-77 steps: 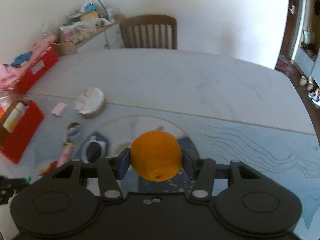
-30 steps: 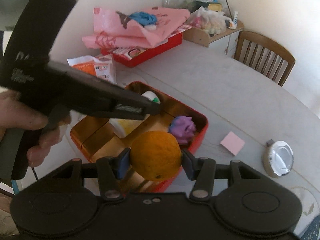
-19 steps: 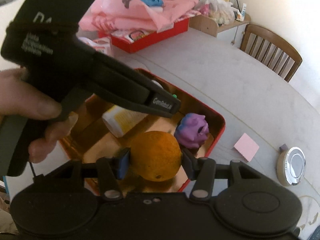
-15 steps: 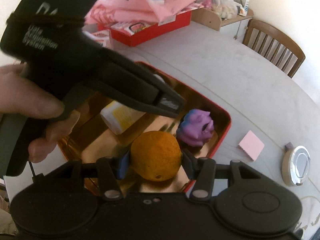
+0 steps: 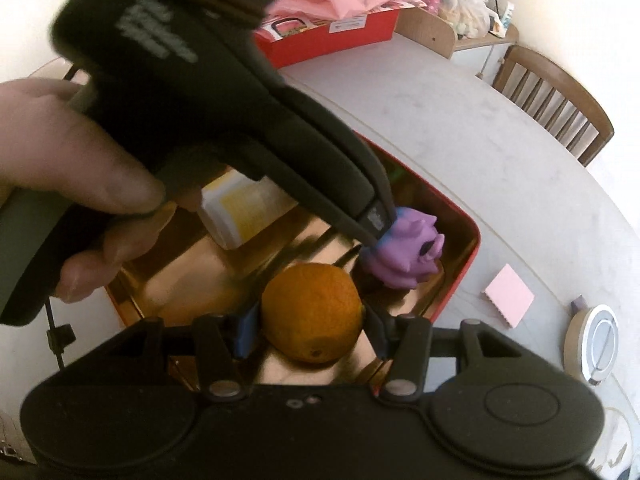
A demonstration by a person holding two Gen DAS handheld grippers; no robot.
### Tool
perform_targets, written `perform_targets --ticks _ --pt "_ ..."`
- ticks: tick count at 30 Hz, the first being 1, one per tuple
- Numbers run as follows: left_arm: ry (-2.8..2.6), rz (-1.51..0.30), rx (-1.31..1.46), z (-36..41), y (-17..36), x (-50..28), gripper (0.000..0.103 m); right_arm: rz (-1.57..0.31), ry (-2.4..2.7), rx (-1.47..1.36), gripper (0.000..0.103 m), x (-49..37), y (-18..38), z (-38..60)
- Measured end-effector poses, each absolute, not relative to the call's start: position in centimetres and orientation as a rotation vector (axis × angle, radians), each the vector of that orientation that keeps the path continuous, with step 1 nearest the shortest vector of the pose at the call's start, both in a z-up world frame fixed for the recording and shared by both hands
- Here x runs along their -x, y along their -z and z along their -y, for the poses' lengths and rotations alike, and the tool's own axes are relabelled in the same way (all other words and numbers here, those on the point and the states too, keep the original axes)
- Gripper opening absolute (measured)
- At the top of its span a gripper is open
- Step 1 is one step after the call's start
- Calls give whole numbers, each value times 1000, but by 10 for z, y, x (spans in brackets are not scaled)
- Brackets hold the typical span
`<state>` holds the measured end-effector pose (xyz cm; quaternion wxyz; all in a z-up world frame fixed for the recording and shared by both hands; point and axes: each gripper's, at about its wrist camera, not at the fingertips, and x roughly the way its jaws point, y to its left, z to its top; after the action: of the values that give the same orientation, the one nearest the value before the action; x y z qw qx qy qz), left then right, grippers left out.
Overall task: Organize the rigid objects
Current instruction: 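Carry the orange with the right tool into the tin while the left tool drops the green piece there, then move the right tool toward the white sunglasses while the left tool approaches the red snack packet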
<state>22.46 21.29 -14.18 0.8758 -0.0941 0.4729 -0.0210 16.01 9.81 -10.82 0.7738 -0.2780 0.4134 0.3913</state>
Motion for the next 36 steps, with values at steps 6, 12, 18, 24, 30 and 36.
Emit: perform_targets --ticks 6,12,18,24,30,36 --pt "36 -991 178 -210 143 -226 16 -876 -851 600 57 -152 103 -98" --pt "24 -987 157 -207 141 -222 16 -861 -858 556 61 -142 91 -88" --pt "-4 -987 133 -207 137 -215 16 -849 -849 524 62 -137 78 -75" --pt "-8 -958 135 -204 121 -204 16 -831 -829 467 67 -135 61 -57" --pt "0 -926 126 -192 103 -189 19 -815 -807 406 69 -136 45 -28" --pt "-5 -911 134 -178 92 -179 23 -787 -793 379 71 -132 31 6"
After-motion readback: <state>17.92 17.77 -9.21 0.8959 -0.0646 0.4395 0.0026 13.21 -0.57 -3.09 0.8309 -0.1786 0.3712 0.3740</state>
